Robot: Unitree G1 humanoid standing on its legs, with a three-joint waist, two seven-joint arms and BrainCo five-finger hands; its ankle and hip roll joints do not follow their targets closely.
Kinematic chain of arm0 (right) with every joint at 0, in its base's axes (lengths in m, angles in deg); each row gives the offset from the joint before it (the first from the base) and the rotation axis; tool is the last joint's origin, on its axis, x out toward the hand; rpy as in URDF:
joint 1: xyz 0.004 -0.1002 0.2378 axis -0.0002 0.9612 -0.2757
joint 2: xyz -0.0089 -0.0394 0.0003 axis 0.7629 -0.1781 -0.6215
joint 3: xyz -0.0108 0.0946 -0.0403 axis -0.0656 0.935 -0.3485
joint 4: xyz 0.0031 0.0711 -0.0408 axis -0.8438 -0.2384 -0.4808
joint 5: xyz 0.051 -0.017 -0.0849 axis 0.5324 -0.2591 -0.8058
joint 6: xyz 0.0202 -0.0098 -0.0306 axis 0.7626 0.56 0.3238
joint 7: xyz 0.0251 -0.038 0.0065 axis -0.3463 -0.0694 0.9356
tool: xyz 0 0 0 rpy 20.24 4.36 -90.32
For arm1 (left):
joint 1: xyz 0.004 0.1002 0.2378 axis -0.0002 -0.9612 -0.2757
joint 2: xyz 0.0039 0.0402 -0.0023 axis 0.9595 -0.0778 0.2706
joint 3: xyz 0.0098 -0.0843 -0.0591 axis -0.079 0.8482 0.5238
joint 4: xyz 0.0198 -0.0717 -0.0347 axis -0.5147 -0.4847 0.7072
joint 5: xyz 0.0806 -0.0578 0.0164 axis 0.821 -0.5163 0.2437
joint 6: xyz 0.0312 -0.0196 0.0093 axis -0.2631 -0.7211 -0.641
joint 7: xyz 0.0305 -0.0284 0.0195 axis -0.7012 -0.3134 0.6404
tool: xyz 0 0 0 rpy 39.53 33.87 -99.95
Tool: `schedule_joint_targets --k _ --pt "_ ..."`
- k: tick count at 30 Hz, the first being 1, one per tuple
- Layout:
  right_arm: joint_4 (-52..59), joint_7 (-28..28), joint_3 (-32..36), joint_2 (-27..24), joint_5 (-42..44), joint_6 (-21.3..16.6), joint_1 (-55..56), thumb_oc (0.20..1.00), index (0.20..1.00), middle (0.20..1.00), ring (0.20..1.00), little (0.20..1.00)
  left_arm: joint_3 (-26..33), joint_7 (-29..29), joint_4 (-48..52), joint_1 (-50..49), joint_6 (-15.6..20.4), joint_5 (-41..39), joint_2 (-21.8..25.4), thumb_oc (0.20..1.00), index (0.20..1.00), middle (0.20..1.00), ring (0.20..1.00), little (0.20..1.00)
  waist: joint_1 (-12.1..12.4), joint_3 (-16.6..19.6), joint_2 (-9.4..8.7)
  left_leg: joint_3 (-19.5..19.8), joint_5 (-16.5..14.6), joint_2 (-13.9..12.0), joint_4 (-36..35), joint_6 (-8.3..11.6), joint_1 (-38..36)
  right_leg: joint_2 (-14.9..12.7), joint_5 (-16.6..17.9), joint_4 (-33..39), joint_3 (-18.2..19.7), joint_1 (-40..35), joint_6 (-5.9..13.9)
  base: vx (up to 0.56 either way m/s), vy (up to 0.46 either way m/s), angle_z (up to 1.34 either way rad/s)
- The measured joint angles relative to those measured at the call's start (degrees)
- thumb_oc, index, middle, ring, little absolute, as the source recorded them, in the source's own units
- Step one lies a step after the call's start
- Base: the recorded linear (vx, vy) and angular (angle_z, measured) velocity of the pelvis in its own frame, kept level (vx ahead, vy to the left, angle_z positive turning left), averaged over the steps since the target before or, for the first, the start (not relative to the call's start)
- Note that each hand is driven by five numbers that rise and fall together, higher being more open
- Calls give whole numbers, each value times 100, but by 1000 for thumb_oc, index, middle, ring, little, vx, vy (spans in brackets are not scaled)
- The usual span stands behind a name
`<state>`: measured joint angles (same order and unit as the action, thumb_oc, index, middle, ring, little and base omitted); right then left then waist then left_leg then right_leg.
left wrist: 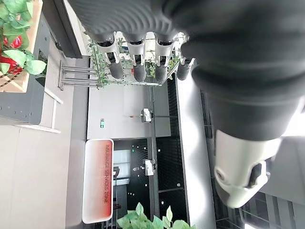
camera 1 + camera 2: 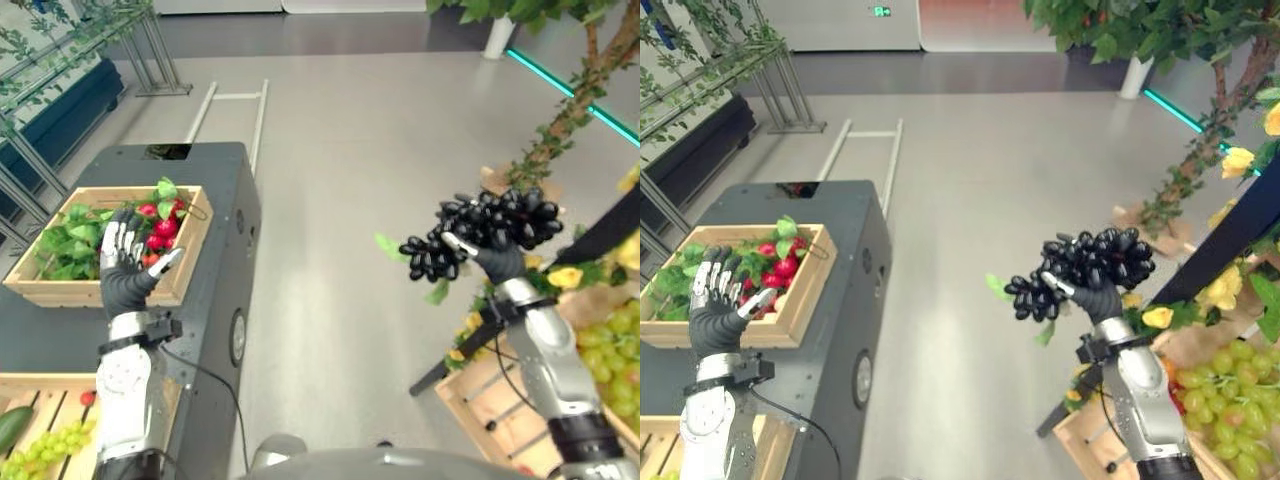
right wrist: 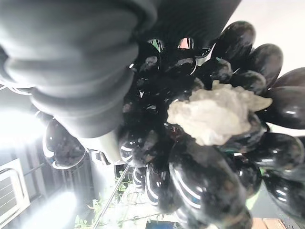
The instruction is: Pick up the fruits from the basket on one side to the basket on the other side
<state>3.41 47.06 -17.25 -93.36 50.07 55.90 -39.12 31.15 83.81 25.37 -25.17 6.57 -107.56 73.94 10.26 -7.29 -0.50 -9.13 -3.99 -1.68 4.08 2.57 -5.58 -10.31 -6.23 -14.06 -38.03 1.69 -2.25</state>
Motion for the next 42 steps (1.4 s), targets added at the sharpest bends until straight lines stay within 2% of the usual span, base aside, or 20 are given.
schedule_joint_targets --k 8,22,28,29,30,31,33,34,36,37,38,39,40,41,42 --pt "-6 167 -108 91 5 44 7 200 200 200 200 200 14 28 0 -4 -1 8 -4 1000 1000 1000 1000 1000 10 121 20 2 -10 10 -83 9 -213 12 -32 38 -6 -201 85 11 40 1" --pt "-15 461 -477 90 2 261 108 200 200 200 200 200 237 21 14 -309 -3 49 -3 1000 1000 1000 1000 1000 12 350 -97 14 -23 84 -93 -73 -82 -164 -54 -203 -6 -45 84 -8 -2 0" --pt "-90 448 -467 78 2 268 143 200 200 200 200 200 318 -115 13 -592 -89 -3 -23 1000 1000 1000 1000 1000 34 354 -74 45 33 86 -43 -84 -35 -180 -56 -225 -25 -41 83 -55 -111 5" --pt "-102 428 -442 55 2 264 151 200 200 200 200 200 298 -186 8 -657 -104 -37 -54 1000 1000 1000 1000 1000 55 325 -22 150 47 84 14 -83 59 -168 -56 -224 -38 -31 89 -228 -171 26" --pt "-97 421 -396 26 0 265 167 200 200 200 200 200 278 -219 9 -653 -116 -53 -87 1000 1000 1000 1000 1000 12 335 -61 178 37 84 43 -66 103 -156 -64 -180 -41 -30 101 -263 -92 37" --pt "-112 378 -306 -3 1 262 205 200 200 200 200 200 234 -277 7 -678 -118 -61 -128 1000 1000 1000 1000 1000 73 291 11 254 84 83 56 -74 199 -136 -54 -174 -46 7 103 -295 -42 34" --pt "-126 244 -106 -45 3 239 275 200 200 200 200 200 93 -362 9 -664 -119 -149 -137 1000 1000 1000 1000 1000 150 230 95 341 209 65 48 -14 410 -94 -29 -75 -121 117 142 -256 -24 43" --pt "-129 190 -46 -59 5 234 265 200 200 200 200 200 76 -397 10 -650 -119 -182 -146 1000 1000 1000 1000 1000 165 225 78 345 187 48 48 31 514 -104 -31 -67 -153 185 143 -266 -46 46" --pt "-137 90 59 -122 3 222 254 200 200 200 200 200 73 -446 10 -648 -120 -273 -146 1000 1000 1000 1000 1000 185 117 214 262 267 -15 -21 36 777 -148 -19 -117 -350 374 112 -218 -62 39" --pt "-152 50 43 -147 2 224 256 200 200 200 200 200 80 -456 10 -649 -120 -290 -144 1000 1000 1000 1000 1000 186 108 206 155 247 -12 -208 59 792 -211 -14 -126 -446 434 73 -119 -65 66" --pt "-168 20 70 -134 -3 226 257 200 200 200 200 200 47 -496 5 -569 -133 -294 -129 1000 1000 1000 1000 1000 143 36 56 -37 94 66 107 188 820 -421 42 -3 -633 482 -183 -77 -44 61" --pt "-172 -2 82 -133 -4 229 265 200 200 200 200 200 23 -516 30 -562 -137 -302 -129 1000 1000 1000 1000 1000 146 34 22 11 65 85 433 200 810 -438 86 125 -641 458 -147 -91 -25 58" --pt "-162 -8 116 -141 -3 219 260 200 200 200 200 200 -28 -545 56 -560 -134 -403 -118 1000 1000 1000 1000 1000 147 6 -3 36 -9 69 749 298 595 -438 168 253 -704 356 -130 -49 -9 31" --pt "-163 -20 138 -134 -2 218 270 200 200 200 200 200 -65 -547 57 -543 -134 -409 -115 1000 1000 1000 1000 1000 119 9 11 57 -71 42 849 382 412 -461 169 252 -765 291 -134 -95 3 49" --pt "-158 -30 145 -123 -3 218 295 200 200 200 200 200 -131 -552 97 -546 -133 -409 -108 1000 1000 1000 1000 1000 -13 23 24 166 -59 -6 846 421 111 -468 163 251 -855 171 -78 -111 42 56"
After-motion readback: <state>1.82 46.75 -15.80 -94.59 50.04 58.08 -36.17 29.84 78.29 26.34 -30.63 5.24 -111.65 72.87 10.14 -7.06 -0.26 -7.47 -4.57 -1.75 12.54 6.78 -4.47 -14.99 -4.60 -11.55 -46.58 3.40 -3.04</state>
